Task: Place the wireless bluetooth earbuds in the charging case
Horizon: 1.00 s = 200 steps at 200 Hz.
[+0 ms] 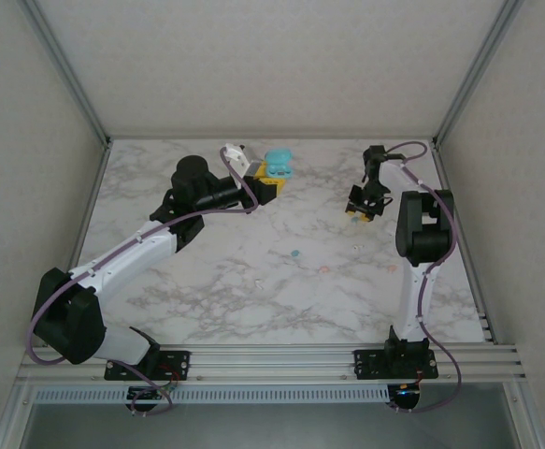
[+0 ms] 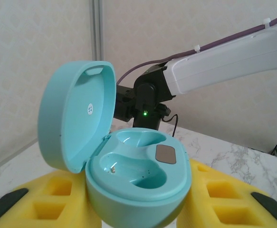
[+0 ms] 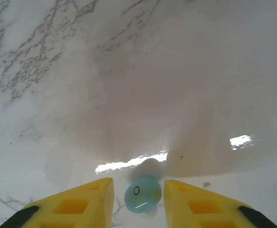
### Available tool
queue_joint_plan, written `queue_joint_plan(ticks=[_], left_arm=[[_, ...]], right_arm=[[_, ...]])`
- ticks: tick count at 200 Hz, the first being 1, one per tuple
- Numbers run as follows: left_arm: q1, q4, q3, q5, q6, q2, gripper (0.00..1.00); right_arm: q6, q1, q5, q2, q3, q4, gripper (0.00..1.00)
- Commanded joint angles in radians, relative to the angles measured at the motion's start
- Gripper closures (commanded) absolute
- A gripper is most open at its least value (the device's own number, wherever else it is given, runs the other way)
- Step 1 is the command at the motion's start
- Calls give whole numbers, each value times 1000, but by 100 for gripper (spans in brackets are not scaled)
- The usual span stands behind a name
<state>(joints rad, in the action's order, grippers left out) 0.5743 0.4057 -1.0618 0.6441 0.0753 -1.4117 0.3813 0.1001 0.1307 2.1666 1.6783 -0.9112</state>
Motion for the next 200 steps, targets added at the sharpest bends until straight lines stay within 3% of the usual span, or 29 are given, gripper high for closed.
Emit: queue_joint_plan(ticks=[1, 200], left_arm=[[-6, 0, -23, -11, 11, 22, 74], [-5, -5, -29, -10, 6, 17, 74]], right_arm=[[13, 11, -6, 23, 27, -36, 68], [-142, 42, -76, 91, 139, -133, 72]])
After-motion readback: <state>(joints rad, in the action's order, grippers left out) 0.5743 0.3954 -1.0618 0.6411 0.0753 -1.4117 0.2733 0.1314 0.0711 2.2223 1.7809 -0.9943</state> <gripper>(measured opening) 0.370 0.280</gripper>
